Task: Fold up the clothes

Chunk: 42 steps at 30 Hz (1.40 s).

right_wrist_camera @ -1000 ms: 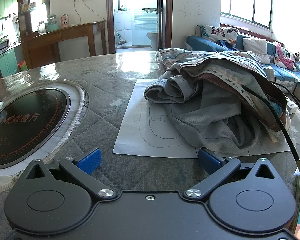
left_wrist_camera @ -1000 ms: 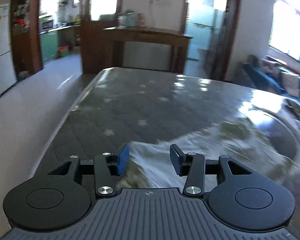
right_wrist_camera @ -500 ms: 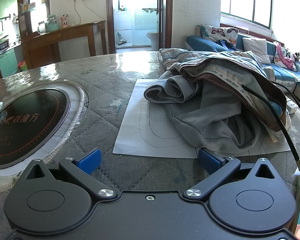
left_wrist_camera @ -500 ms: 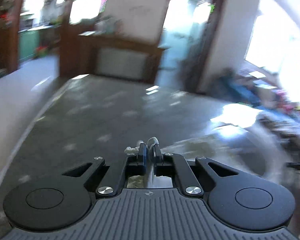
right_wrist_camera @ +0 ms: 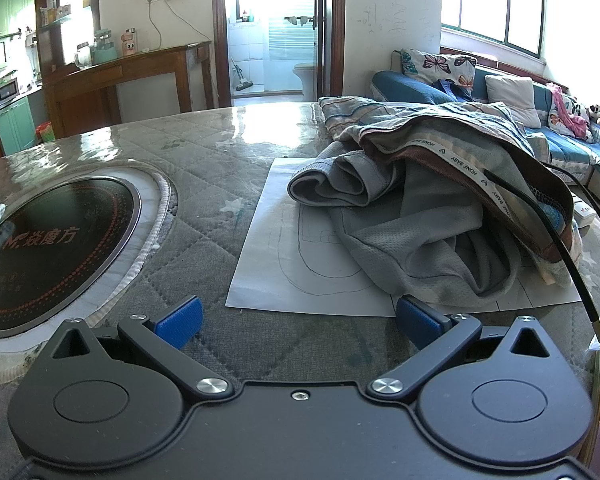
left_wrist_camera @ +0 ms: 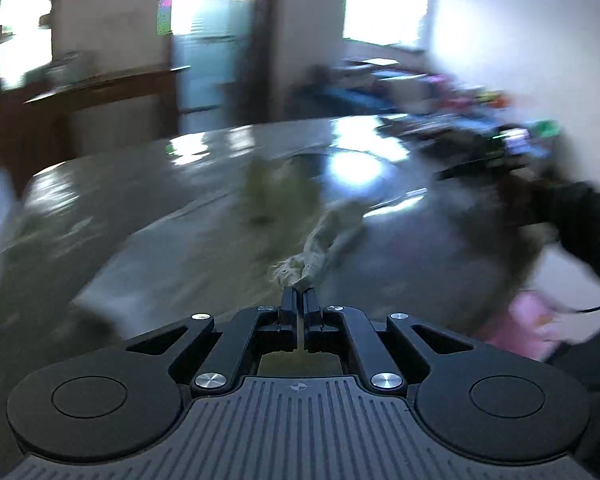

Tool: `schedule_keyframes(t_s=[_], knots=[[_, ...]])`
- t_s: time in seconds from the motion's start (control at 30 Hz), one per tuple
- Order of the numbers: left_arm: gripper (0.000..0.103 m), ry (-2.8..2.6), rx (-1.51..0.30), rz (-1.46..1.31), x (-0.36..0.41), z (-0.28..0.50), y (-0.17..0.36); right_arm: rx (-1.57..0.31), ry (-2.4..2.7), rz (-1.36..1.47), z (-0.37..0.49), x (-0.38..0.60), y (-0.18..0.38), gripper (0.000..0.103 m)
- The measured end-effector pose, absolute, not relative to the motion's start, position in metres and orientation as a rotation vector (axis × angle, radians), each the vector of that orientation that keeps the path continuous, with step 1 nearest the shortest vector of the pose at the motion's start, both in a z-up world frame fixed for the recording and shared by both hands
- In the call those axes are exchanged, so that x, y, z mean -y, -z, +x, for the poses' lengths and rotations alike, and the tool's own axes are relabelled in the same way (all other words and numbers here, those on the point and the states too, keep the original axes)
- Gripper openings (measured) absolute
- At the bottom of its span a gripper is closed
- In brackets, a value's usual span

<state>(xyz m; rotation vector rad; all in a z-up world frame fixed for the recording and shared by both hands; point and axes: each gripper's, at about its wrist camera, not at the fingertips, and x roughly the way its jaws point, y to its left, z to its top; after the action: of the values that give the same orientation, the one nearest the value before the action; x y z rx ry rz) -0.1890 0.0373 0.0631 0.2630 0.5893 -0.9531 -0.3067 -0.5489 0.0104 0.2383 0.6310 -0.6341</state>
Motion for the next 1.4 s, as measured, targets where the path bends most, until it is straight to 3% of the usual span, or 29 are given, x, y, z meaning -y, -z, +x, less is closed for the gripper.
schedule_keyframes(t_s=[0.43,0.47,0.6,0.97,1.1,1.4], knots=[[0.005,0.884,-0.731,0.107,-0.058,-0.176,-0.029,-0.686,0.532,0.149,-0.3,0.506,-0.022,0.103],[0.007,0.88,-0.734,0.095,-0.054,-0.175,-0.028,-0.687,0.525,0.144,-0.3,0.503,-0.022,0.103],[0.032,0.85,-0.711,0.06,-0.05,-0.176,-0.03,-0.689,0.438,0.104,-0.292,0.469,-0.031,0.103],[0.041,0.802,-0.702,-0.02,-0.05,-0.179,-0.041,-0.708,0.216,0.101,-0.274,0.4,-0.051,0.103],[0.049,0.775,-0.685,-0.01,-0.049,-0.183,-0.044,-0.707,0.138,0.084,-0.272,0.373,-0.056,0.103],[0.051,0.743,-0.68,0.028,-0.039,-0.192,-0.048,-0.721,0.006,0.06,-0.277,0.316,-0.065,0.103]])
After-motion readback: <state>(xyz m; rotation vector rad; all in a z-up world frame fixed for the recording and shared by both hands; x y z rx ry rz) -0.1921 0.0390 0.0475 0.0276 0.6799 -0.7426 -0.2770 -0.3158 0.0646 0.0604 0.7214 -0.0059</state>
